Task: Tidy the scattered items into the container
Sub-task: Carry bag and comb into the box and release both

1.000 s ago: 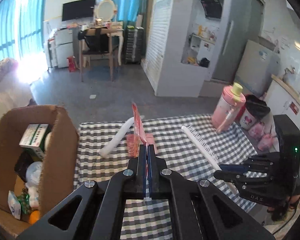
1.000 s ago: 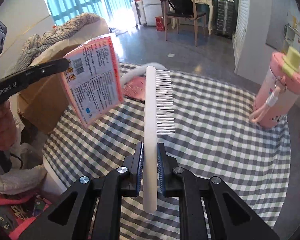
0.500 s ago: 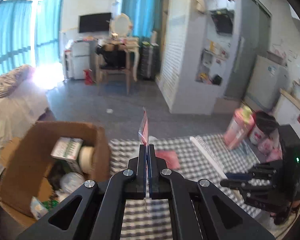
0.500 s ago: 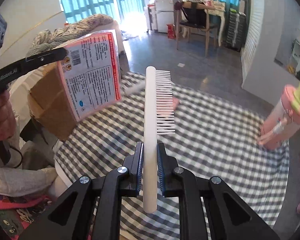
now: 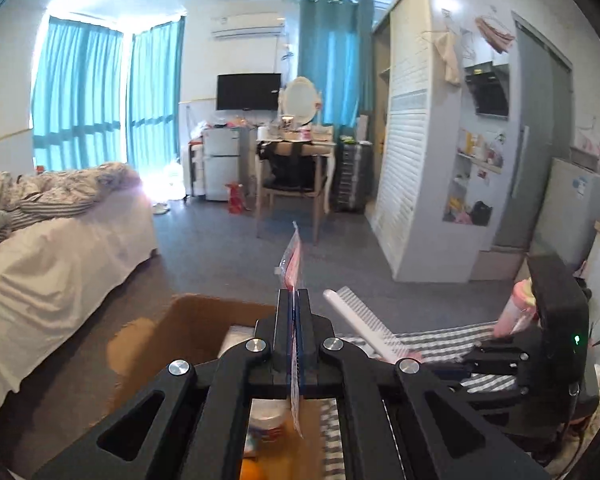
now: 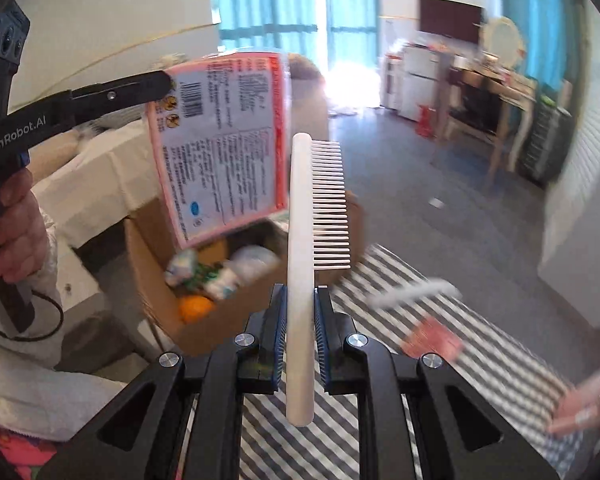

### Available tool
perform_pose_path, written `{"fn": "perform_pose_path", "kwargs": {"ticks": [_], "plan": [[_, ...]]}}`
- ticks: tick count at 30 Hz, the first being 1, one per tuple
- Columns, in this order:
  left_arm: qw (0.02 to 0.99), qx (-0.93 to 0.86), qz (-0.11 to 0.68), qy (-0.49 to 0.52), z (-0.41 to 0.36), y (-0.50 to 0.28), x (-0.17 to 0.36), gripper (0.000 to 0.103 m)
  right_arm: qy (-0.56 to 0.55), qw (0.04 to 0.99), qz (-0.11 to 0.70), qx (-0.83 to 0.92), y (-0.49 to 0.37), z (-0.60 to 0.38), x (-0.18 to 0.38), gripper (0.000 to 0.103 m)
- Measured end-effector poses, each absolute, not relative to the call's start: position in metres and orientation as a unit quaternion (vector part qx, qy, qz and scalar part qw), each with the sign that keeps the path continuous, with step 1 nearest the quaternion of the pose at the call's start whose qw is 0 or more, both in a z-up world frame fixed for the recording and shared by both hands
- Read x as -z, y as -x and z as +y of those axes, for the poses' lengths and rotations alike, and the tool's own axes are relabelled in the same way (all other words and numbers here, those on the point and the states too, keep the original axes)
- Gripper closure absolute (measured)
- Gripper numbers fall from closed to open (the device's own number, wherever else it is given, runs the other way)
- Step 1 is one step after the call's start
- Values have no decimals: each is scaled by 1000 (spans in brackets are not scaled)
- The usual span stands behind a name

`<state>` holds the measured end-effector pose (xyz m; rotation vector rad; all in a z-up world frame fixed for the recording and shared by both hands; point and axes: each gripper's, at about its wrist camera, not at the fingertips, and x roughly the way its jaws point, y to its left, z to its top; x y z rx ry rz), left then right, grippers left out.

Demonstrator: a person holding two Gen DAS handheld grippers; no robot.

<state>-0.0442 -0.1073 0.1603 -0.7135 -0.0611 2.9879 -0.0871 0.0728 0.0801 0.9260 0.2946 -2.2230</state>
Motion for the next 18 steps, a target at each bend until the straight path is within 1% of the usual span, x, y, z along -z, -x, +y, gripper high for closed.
{"fn": "perform_pose_path", "kwargs": {"ticks": [5, 9, 11, 14, 18], "plan": [[10, -967, -40, 253, -145, 44, -146, 103, -366, 383, 132, 838, 99, 16, -71, 90], [-18, -957, -52, 284, -167, 52, -121, 103, -395, 392, 141, 818, 111, -18, -51, 90], [-42, -949, -44, 311, -173, 62, -104, 103, -414, 389, 151, 809, 118, -32, -37, 90], [-84, -932, -23, 353, -178, 79, -76, 103, -439, 386, 153, 797, 128, -41, -20, 90], [-87, -920, -30, 382, -180, 94, -52, 103, -460, 377, 155, 789, 138, -44, -6, 90]]}}
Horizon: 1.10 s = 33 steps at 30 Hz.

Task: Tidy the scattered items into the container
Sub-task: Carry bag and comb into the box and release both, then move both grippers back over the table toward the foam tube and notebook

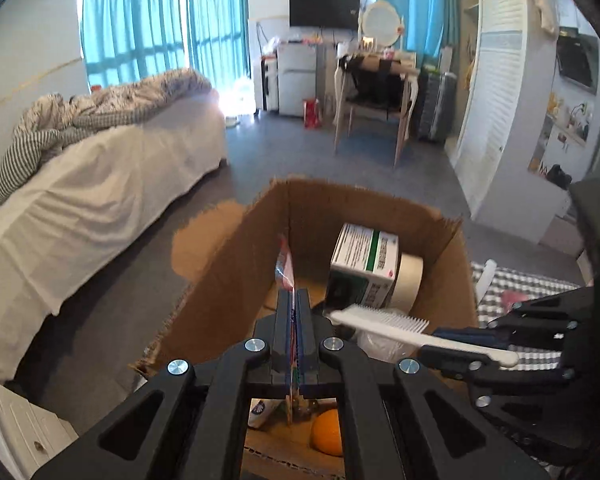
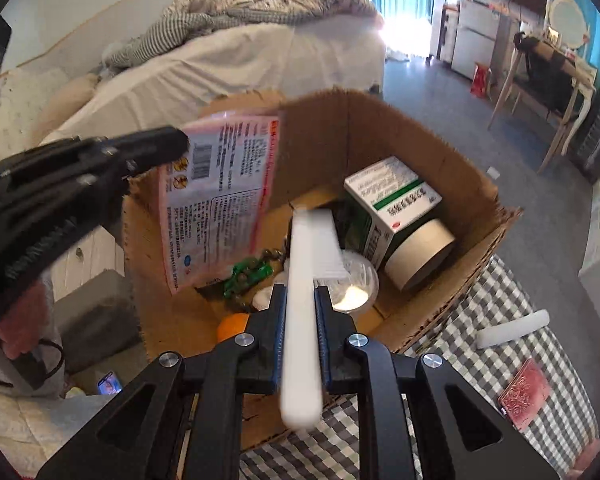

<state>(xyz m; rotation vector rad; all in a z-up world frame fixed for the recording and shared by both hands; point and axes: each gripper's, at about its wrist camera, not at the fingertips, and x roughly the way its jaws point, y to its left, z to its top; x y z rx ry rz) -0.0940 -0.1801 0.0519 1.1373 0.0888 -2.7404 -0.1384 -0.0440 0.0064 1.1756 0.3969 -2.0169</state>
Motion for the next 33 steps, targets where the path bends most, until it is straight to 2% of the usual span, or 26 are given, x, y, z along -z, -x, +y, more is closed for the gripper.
{"fn": "perform_pose_path", "kwargs": {"ticks": [2, 4, 5, 6, 7, 8, 9, 10, 14, 22, 33], "plan": [[89, 917, 29, -387, -180, 98, -46, 102, -463, 373, 152, 790, 141, -45, -5, 90], [96, 916, 28, -389, -178, 97, -43, 97, -459, 365, 153, 795, 142, -45, -7, 90], [98, 916, 27, -389, -179, 97, -43, 88, -456, 362, 153, 799, 143, -45, -9, 90], [100, 915, 27, -389, -178, 97, -43, 71, -454, 357, 151, 802, 146, -44, -12, 85], [105, 915, 25, -390, -178, 97, -44, 56, -450, 352, 150, 807, 146, -42, -15, 66], [115, 914, 21, -388, -178, 97, -46, 25, -443, 343, 148, 815, 145, -38, -20, 52], [125, 916, 15, -380, -176, 95, -50, 7, -434, 334, 144, 824, 144, -35, -27, 26], [135, 921, 11, -366, -175, 91, -55, 4, -422, 327, 137, 834, 142, -30, -33, 21], [141, 932, 4, -333, -169, 79, -69, 0, -393, 321, 114, 854, 133, -6, -57, 21], [126, 938, -10, -323, -141, 80, -79, 0, -368, 263, 86, 887, 130, 61, -77, 21], [48, 944, -54, -322, -45, 103, -80, 0, -376, 166, -21, 911, 134, 201, -73, 21]]}}
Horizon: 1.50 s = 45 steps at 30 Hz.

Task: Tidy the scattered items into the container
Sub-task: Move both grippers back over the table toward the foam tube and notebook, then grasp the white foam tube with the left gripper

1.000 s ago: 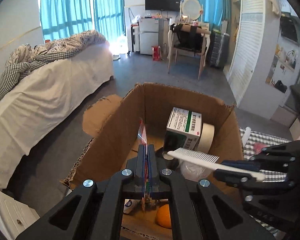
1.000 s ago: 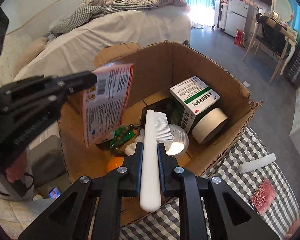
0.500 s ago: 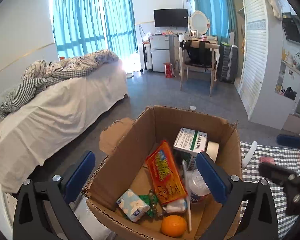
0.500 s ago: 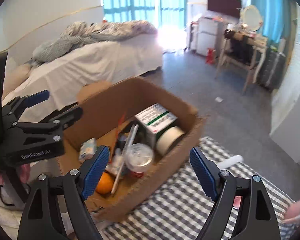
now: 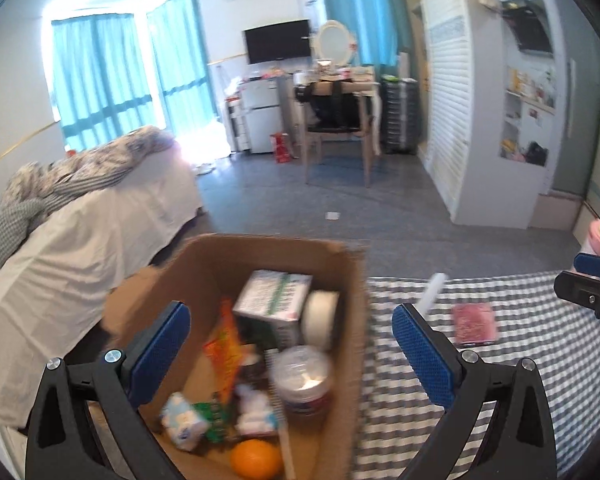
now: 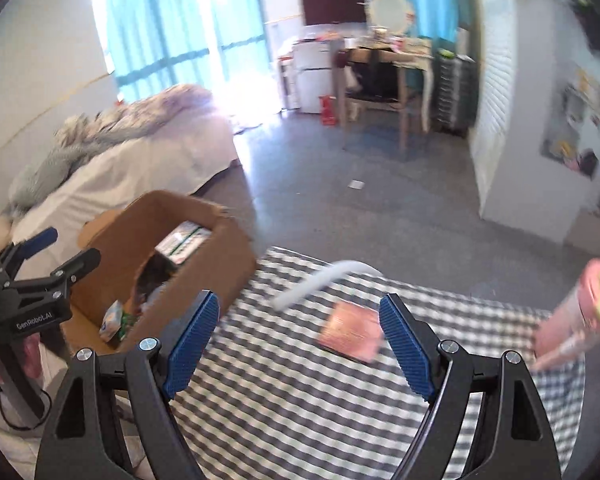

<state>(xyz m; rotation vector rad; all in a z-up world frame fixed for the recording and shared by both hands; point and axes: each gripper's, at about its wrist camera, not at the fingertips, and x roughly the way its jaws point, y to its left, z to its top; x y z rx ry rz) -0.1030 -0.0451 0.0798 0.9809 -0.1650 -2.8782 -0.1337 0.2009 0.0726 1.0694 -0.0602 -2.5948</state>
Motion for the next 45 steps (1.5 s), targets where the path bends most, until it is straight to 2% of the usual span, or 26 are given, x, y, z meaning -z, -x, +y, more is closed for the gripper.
{"fn": "perform_pose_path", "kwargs": {"ticks": [5, 12, 23, 32, 37, 41, 43, 45], "plan": [[-6, 940, -70, -335, 18, 127, -61, 0, -384, 151, -47, 910, 129, 245, -58, 21], [5, 925, -66, -375, 68, 167, -16, 0, -401, 146, -65, 902, 135, 282, -34, 21], [54, 917, -23, -396, 87, 199, 33, 0, -431, 155, -81, 885, 167, 300, 14, 21], [78, 901, -28, -425, 84, 222, 67, 0, -445, 169, -102, 873, 177, 309, 40, 21], [84, 889, -13, -451, 75, 234, 82, 13, -449, 175, -112, 869, 180, 312, 48, 21], [84, 876, -5, -476, 71, 241, 93, 29, -452, 180, -114, 866, 179, 312, 53, 21], [76, 878, 0, -473, 73, 240, 91, 48, -454, 181, -115, 865, 181, 311, 55, 21], [71, 878, -18, -474, 78, 237, 89, 81, -456, 180, -117, 864, 183, 311, 56, 21]]}}
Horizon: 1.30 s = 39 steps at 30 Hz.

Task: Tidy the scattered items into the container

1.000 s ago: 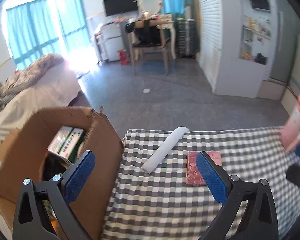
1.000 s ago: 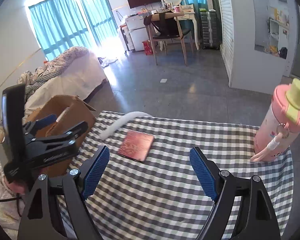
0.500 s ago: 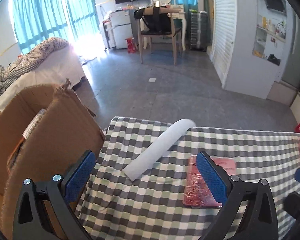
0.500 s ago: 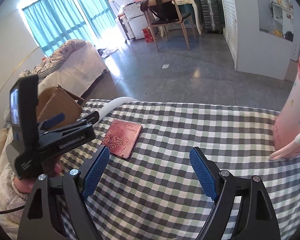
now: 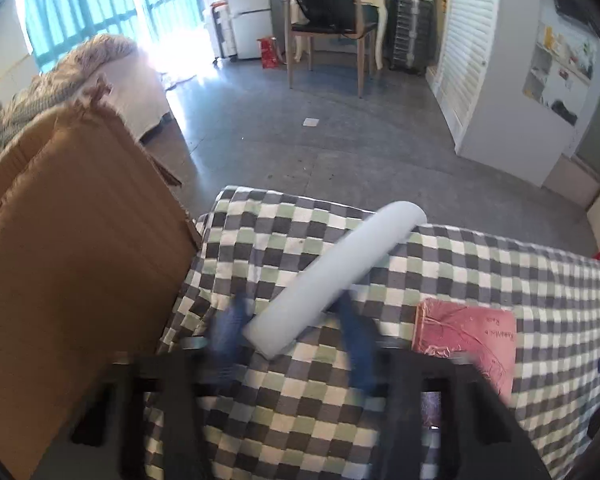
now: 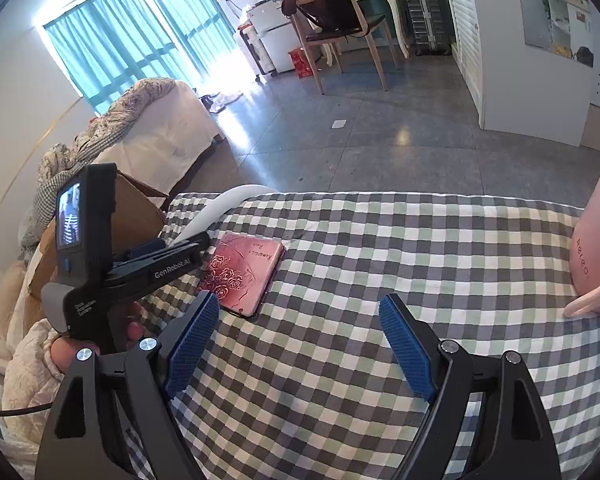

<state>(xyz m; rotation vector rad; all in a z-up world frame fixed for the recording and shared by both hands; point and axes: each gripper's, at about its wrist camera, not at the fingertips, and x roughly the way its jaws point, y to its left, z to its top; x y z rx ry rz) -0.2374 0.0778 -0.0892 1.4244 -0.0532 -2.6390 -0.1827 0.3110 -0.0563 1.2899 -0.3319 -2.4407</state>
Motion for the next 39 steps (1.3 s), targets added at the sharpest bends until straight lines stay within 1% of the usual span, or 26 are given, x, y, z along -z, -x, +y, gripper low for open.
{"fn": "perform_pose_path", "kwargs": {"ticks": [1, 3, 5, 9, 14, 18, 21, 24, 29, 30, 33, 34, 35, 36, 37, 38, 39], "plan": [[71, 876, -25, -476, 80, 237, 88, 83, -458, 178, -118, 863, 184, 309, 56, 21], [71, 876, -26, -477, 79, 233, 86, 91, -460, 177, -122, 862, 186, 308, 57, 21], [62, 875, -12, -480, 77, 230, 80, 93, -459, 176, -122, 862, 187, 308, 56, 21], [55, 880, -7, -472, 77, 223, 63, 93, -459, 182, -109, 862, 185, 302, 54, 21], [71, 893, -14, -445, 76, 208, 38, 93, -452, 192, -72, 868, 185, 274, 45, 21], [68, 910, -11, -409, 74, 191, 9, 93, -464, 200, -42, 862, 192, 245, 52, 21], [71, 921, -20, -383, 66, 181, -9, 93, -481, 189, -36, 855, 199, 227, 62, 21], [77, 925, -11, -373, 51, 175, -21, 93, -503, 179, -43, 845, 208, 212, 75, 21], [82, 929, -2, -360, 32, 170, -32, 93, -522, 152, -46, 838, 219, 192, 87, 20], [81, 930, 0, -359, 29, 170, -33, 93, -523, 138, -42, 840, 221, 188, 87, 19], [78, 932, 4, -355, 23, 164, -35, 93, -525, 107, -27, 844, 224, 175, 92, 8], [75, 932, 8, -354, 20, 163, -36, 93, -524, 94, -9, 847, 225, 167, 95, 6], [73, 932, 8, -354, 20, 162, -36, 93, -523, 78, 26, 848, 224, 157, 98, 6], [71, 933, 7, -354, 19, 161, -37, 93, -521, 67, 55, 849, 221, 149, 101, 6], [69, 933, 8, -354, 18, 159, -38, 93, -512, 63, 64, 854, 218, 145, 100, 8], [66, 933, 10, -353, 16, 157, -39, 93, -515, 65, 55, 853, 217, 147, 100, 9], [65, 934, 12, -351, 14, 155, -40, 93, -516, 63, 49, 853, 216, 150, 98, 19]]}}
